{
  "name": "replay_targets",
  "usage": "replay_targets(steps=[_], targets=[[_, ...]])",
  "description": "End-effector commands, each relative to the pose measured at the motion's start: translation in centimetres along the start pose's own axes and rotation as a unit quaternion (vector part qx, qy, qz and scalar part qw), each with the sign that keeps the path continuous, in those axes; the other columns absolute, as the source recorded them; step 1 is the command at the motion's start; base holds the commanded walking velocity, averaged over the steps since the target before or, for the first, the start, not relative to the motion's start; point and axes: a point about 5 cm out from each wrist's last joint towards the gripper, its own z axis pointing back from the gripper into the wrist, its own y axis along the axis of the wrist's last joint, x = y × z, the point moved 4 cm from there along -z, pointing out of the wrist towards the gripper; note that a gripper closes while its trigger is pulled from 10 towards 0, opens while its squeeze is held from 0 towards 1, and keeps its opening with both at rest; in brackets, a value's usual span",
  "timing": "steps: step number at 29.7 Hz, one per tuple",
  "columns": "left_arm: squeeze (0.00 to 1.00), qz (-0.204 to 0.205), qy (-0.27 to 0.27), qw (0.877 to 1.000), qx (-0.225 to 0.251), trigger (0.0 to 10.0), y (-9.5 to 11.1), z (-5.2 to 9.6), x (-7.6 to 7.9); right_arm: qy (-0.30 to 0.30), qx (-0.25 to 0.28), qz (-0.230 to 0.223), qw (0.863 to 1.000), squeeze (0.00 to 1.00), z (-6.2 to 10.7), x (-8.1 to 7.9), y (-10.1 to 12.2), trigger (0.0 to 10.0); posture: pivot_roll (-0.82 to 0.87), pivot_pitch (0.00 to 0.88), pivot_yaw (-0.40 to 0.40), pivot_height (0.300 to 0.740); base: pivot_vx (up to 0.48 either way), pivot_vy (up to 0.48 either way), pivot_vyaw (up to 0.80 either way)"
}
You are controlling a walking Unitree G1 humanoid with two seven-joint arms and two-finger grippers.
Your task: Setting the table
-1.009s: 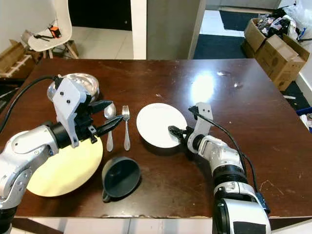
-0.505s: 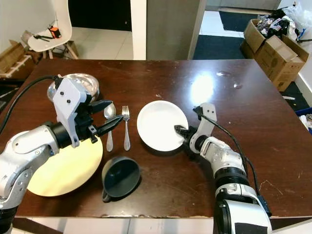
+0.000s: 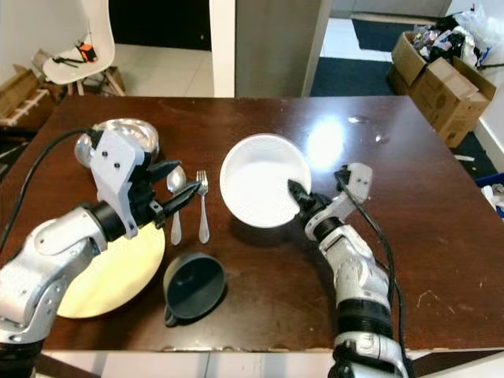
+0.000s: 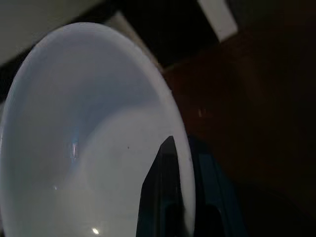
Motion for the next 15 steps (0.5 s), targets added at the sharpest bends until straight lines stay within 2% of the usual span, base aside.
replay_targets(steps=[1, 4, 7, 8, 10, 11, 12, 15], targets=[[0.00, 0.000, 0.031, 1.000, -0.007, 10.0, -0.6, 0.4, -0.9, -0.005, 0.034, -0.012, 0.999, 0.00, 0.7, -0.4, 1.0, 0.0, 0.00, 0.054, 0.094, 0.740, 0.000, 0.000, 0.00], [0.00, 0.008, 0.089, 0.996, 0.001, 10.0, -0.7, 0.7, -2.5, 0.016, 0.084, -0.010, 0.996, 0.00, 1.7, -3.1, 2.5, 0.0, -0.01, 0.055, 0.101, 0.740, 0.000, 0.000, 0.00], [0.00, 0.019, 0.124, 0.992, 0.004, 10.0, -0.8, 1.2, -3.3, 0.038, 0.106, -0.005, 0.994, 0.00, 2.3, -5.4, 3.1, 0.0, -0.01, 0.053, 0.106, 0.740, 0.000, 0.000, 0.00], [0.00, 0.019, 0.124, 0.992, 0.004, 10.0, -0.8, 1.2, -3.3, 0.038, 0.106, -0.005, 0.994, 0.00, 2.3, -5.4, 3.1, 0.0, -0.01, 0.053, 0.106, 0.740, 0.000, 0.000, 0.00], [0.00, 0.020, 0.145, 0.989, -0.003, 10.0, -1.3, 2.0, -3.7, 0.057, 0.105, 0.034, 0.992, 0.00, 2.8, -8.1, 2.8, 0.0, -0.01, 0.052, 0.106, 0.740, 0.000, 0.000, 0.00], [0.00, 0.022, 0.157, 0.987, -0.011, 10.0, -1.6, 2.5, -4.0, 0.059, 0.098, 0.054, 0.992, 0.00, 3.0, -8.8, 2.3, 1.6, -0.01, 0.049, 0.102, 0.740, 0.000, 0.000, 0.00], [0.00, 0.020, 0.172, 0.985, -0.018, 10.0, -2.1, 3.1, -4.3, 0.060, 0.088, 0.076, 0.991, 0.00, 3.3, -9.4, 1.6, 10.0, 0.00, 0.049, 0.098, 0.740, 0.000, 0.000, 0.00], [0.00, 0.019, 0.191, 0.981, -0.028, 10.0, -2.6, 3.9, -4.7, 0.060, 0.077, 0.094, 0.991, 0.00, 3.6, -10.2, 0.8, 10.0, 0.00, 0.050, 0.092, 0.740, 0.000, 0.000, 0.00]])
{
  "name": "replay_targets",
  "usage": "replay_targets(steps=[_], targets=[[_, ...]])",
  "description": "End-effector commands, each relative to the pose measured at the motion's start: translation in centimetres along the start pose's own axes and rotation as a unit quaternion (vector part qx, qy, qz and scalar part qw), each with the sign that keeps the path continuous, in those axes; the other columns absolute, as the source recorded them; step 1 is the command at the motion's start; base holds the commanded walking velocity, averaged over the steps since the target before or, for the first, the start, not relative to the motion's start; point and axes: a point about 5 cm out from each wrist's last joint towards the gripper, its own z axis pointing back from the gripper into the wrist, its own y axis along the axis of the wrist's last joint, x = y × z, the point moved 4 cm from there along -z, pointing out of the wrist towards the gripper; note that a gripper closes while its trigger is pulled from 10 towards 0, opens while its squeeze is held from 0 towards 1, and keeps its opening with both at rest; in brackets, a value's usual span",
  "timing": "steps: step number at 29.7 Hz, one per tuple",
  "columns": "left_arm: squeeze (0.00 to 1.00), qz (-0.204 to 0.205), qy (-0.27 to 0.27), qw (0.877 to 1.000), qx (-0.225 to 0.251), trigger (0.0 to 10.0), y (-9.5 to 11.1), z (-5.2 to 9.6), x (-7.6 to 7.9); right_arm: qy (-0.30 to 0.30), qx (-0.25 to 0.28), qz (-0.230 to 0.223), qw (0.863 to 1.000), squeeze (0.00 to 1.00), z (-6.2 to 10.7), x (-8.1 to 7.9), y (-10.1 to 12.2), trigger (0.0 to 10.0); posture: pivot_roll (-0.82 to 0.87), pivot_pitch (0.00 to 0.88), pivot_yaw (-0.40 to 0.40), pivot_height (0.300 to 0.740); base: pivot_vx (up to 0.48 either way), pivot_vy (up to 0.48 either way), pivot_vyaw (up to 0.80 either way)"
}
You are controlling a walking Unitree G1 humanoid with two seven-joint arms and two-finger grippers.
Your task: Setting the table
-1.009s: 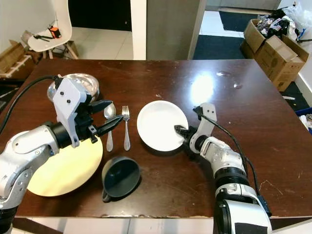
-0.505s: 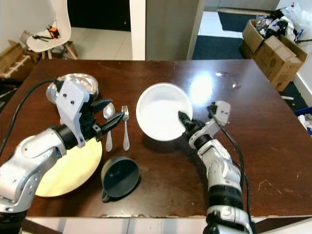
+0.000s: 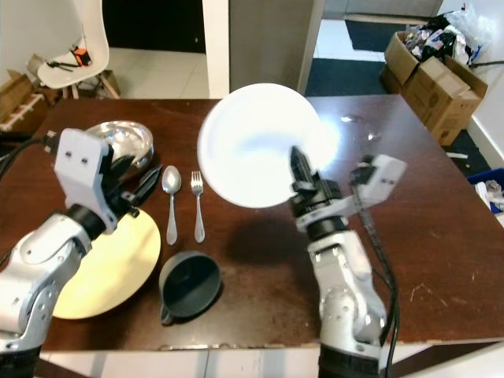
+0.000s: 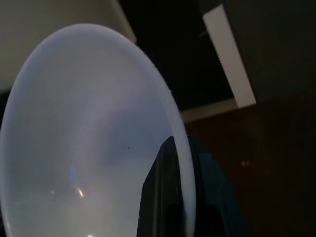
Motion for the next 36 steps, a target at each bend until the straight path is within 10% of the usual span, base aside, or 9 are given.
replay_targets(steps=[1, 10, 22, 36], targets=[[0.00, -0.001, 0.034, 0.999, -0.010, 10.0, -0.4, 1.0, -1.1, -0.004, -0.009, 0.022, 1.000, 0.00, 0.4, -0.8, -0.2, 10.0, 0.00, 0.050, 0.092, 0.740, 0.000, 0.000, 0.00], [0.00, 0.010, 0.117, 0.993, -0.007, 10.0, -2.0, 1.8, -3.7, 0.002, -0.063, 0.094, 0.994, 0.00, 0.8, -0.3, -0.3, 10.0, -0.04, 0.016, 0.026, 0.740, 0.000, 0.000, 0.00], [0.00, -0.025, 0.094, 0.995, 0.009, 10.0, -1.2, 0.7, -4.9, -0.037, -0.099, 0.102, 0.989, 0.00, 2.0, 2.1, -0.7, 10.0, -0.06, 0.000, 0.039, 0.740, 0.000, 0.000, 0.00], [0.00, -0.009, 0.075, 0.996, 0.038, 10.0, 0.0, -0.6, -3.7, -0.079, -0.065, 0.088, 0.991, 0.00, 1.4, 1.6, -1.4, 10.0, -0.06, 0.000, 0.066, 0.740, 0.000, 0.000, 0.00]])
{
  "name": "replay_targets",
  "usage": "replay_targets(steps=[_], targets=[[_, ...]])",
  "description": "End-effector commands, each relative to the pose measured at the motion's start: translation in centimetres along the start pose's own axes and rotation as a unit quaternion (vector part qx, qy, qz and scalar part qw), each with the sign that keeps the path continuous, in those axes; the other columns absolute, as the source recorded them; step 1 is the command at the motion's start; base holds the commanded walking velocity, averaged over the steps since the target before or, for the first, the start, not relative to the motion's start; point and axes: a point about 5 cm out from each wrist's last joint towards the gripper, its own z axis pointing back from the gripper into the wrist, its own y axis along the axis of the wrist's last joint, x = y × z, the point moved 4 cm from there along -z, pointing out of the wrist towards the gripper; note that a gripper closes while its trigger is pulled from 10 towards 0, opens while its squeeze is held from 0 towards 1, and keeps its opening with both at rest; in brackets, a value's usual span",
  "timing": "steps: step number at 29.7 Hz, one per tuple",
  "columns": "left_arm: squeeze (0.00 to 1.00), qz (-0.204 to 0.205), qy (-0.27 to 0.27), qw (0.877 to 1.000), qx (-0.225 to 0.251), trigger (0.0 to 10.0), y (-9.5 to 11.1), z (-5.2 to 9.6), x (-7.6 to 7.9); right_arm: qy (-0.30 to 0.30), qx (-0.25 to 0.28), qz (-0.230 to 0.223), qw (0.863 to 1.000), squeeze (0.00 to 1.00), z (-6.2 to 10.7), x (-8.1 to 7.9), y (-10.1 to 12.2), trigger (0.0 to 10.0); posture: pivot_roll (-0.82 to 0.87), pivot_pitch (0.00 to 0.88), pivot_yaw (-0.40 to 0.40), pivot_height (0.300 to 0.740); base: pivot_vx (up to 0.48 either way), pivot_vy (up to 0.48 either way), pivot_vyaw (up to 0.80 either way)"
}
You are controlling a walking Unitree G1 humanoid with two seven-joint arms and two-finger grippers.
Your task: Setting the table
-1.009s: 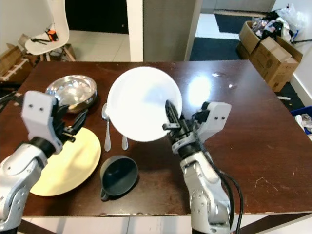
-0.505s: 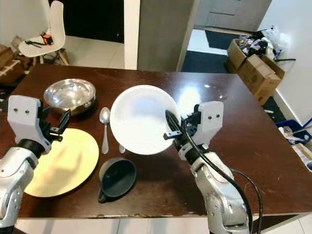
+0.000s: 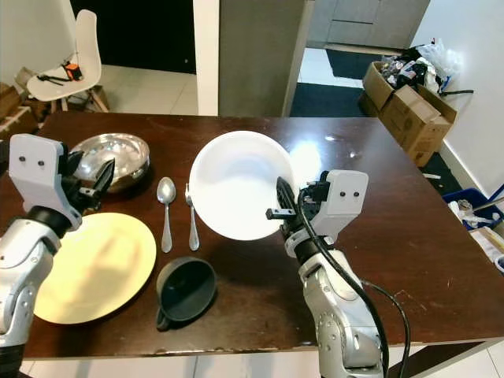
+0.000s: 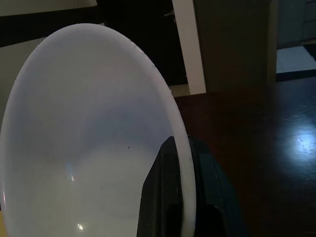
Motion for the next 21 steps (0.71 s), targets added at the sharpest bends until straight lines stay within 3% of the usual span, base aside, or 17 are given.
replay_targets(steps=[1, 12, 21], targets=[[0.00, 0.009, -0.001, 1.000, -0.001, 10.0, -0.15, -0.11, 0.39, -0.007, 0.001, 0.003, 1.000, 0.00, -0.08, 0.16, -0.17, 10.0, -0.06, 0.000, 0.059, 0.740, 0.000, 0.000, 0.00], [0.00, 0.019, 0.006, 1.000, -0.001, 10.0, -0.34, 0.09, 0.44, -0.014, -0.001, 0.005, 1.000, 0.00, -0.24, 0.33, -0.56, 10.0, -0.05, 0.000, 0.054, 0.740, 0.000, 0.000, 0.00], [0.00, 0.017, 0.012, 1.000, -0.001, 10.0, -0.24, 0.21, 0.06, -0.020, -0.004, 0.002, 1.000, 0.00, -0.32, 0.62, -0.85, 10.0, -0.04, 0.000, 0.051, 0.740, -0.284, 0.000, 0.00]])
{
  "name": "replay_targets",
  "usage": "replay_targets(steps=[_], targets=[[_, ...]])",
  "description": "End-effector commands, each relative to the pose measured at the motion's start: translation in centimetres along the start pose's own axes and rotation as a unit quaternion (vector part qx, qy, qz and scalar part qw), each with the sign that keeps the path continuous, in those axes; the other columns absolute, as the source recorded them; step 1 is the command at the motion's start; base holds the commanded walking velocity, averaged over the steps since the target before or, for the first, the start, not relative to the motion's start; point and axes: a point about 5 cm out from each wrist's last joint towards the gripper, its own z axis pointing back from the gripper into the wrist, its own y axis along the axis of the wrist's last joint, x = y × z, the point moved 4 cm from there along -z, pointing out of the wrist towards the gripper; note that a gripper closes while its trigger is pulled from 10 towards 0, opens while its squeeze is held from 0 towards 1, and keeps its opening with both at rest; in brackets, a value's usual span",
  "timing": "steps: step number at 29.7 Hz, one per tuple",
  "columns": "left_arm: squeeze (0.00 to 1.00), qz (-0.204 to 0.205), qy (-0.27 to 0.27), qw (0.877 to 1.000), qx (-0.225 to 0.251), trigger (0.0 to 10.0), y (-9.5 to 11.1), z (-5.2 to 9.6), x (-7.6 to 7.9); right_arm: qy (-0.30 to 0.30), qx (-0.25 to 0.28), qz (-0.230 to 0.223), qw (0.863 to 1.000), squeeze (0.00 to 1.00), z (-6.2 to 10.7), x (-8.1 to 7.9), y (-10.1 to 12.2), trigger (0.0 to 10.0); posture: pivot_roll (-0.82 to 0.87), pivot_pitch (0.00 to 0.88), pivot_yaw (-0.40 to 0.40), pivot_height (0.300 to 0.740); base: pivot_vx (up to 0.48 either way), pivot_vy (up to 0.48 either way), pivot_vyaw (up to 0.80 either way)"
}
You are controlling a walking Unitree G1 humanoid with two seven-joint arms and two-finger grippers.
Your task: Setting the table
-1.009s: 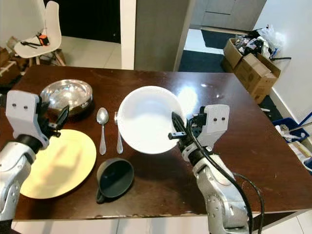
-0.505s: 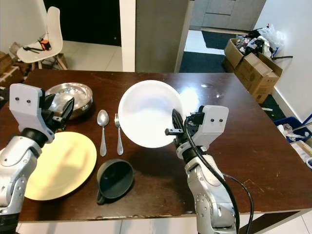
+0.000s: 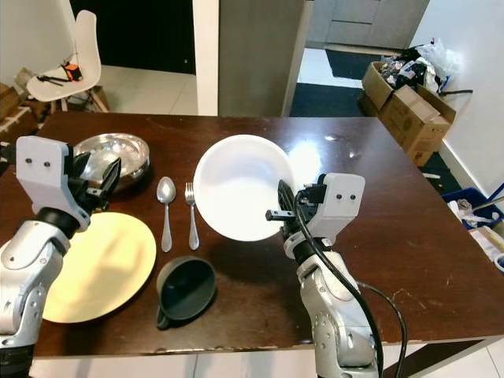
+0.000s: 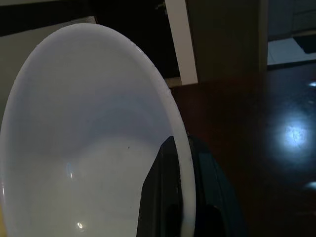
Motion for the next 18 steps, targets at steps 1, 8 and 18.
replay_targets(steps=[1, 8, 18], targets=[[0.00, 0.002, 0.004, 1.000, -0.003, 10.0, -0.14, 0.22, -0.21, -0.002, 0.009, -0.001, 1.000, 0.00, -0.13, 0.05, 0.29, 10.0, -0.04, 0.000, 0.051, 0.740, -0.334, 0.000, 0.00], [0.00, 0.000, 0.007, 1.000, -0.005, 10.0, -0.20, 0.25, -0.32, 0.000, 0.007, -0.001, 1.000, 0.00, -0.23, -0.02, 0.15, 10.0, -0.04, 0.000, 0.050, 0.740, -0.353, 0.000, 0.00], [0.00, 0.002, 0.006, 1.000, -0.004, 10.0, -0.14, 0.17, -0.22, -0.003, 0.006, 0.001, 1.000, 0.00, -0.21, 0.08, 0.04, 10.0, -0.04, 0.000, 0.052, 0.740, -0.356, 0.000, 0.00]])
